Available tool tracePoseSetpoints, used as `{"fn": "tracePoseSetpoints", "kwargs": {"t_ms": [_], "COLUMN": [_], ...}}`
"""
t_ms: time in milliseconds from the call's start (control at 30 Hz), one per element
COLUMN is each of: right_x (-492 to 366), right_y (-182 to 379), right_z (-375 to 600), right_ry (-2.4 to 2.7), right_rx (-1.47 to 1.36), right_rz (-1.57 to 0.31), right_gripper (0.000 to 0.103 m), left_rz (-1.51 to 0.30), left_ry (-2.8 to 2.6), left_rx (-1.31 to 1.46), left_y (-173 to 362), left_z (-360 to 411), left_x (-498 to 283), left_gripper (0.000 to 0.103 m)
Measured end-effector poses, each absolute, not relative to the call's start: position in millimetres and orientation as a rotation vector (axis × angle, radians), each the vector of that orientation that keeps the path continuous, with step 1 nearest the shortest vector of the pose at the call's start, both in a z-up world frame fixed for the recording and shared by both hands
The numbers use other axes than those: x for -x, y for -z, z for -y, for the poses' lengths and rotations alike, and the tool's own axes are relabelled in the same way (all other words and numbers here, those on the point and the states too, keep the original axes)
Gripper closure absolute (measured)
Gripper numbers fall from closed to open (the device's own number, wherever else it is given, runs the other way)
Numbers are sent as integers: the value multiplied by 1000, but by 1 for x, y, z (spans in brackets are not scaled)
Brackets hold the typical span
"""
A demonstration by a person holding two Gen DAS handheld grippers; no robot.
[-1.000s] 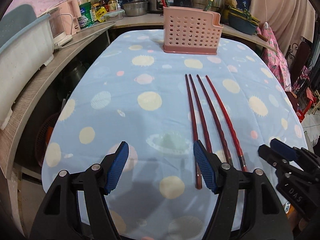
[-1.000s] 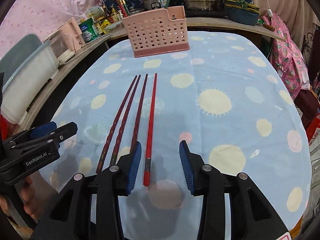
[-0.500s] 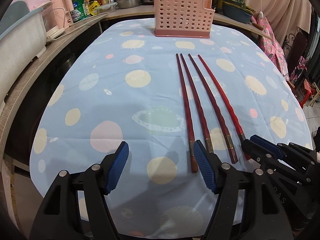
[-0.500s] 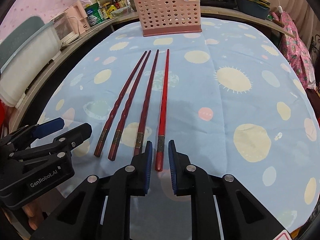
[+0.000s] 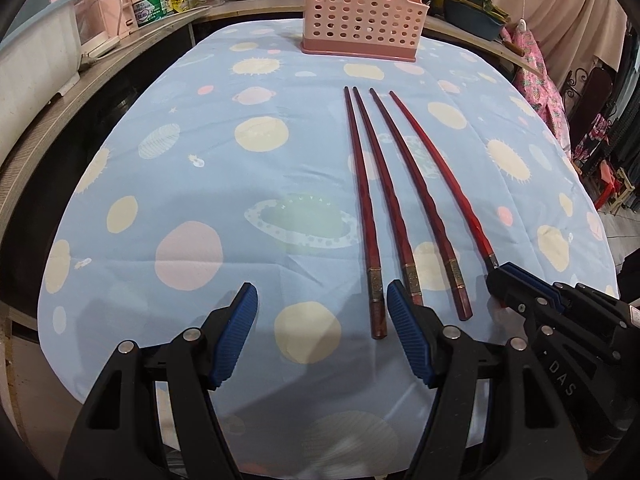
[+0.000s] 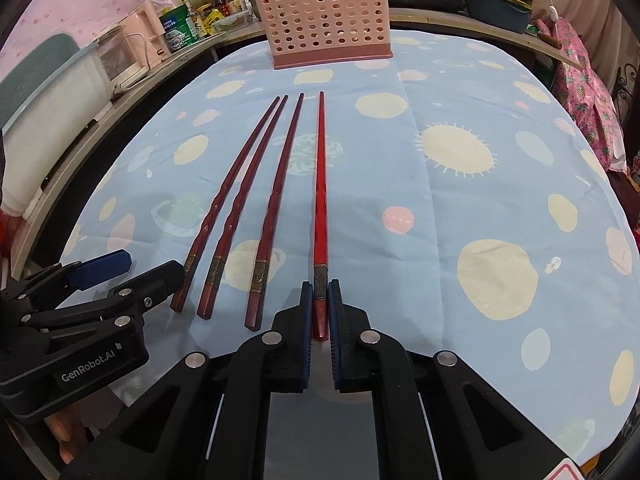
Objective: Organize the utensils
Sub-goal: 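Grasp a dark red chopstick with the right tool while the left tool grasps another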
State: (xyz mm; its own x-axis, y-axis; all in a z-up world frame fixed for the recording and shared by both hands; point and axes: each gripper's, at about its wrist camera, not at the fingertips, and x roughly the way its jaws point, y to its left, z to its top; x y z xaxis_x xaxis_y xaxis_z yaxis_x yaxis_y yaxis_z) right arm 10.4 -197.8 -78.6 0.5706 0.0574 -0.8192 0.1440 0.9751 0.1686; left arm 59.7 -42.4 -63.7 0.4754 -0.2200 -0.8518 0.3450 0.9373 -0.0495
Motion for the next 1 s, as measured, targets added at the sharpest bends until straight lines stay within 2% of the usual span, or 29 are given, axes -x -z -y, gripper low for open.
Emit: {"fn": "tracePoseSetpoints", "kwargs": {"t_ms": [200,367,667,733,1000], "right_x": [-8,-8,-8,-8,-7], "right_y": [79,79,79,79,79], "right_z": [202,202,203,202,202], "right_ry": [52,53,53,53,53], "right_rx": [-244,-243,-244,-244,-245], "right_rz": [-965,-964,-965,-965,-964], "right_gripper": [96,96,96,96,96], "left_rz": [-1022,-1015,-1017,-1021,-1038], "left_ry": [341,326,321,325,350], "left_rx": [-145,-159,-156,-155,-143], "left_y": [68,68,67,66,65], "left_z": [46,47,43,42,41], "left_x": [-62,-63,-65,-65,-66], "left_gripper": [40,45,79,92,95]}}
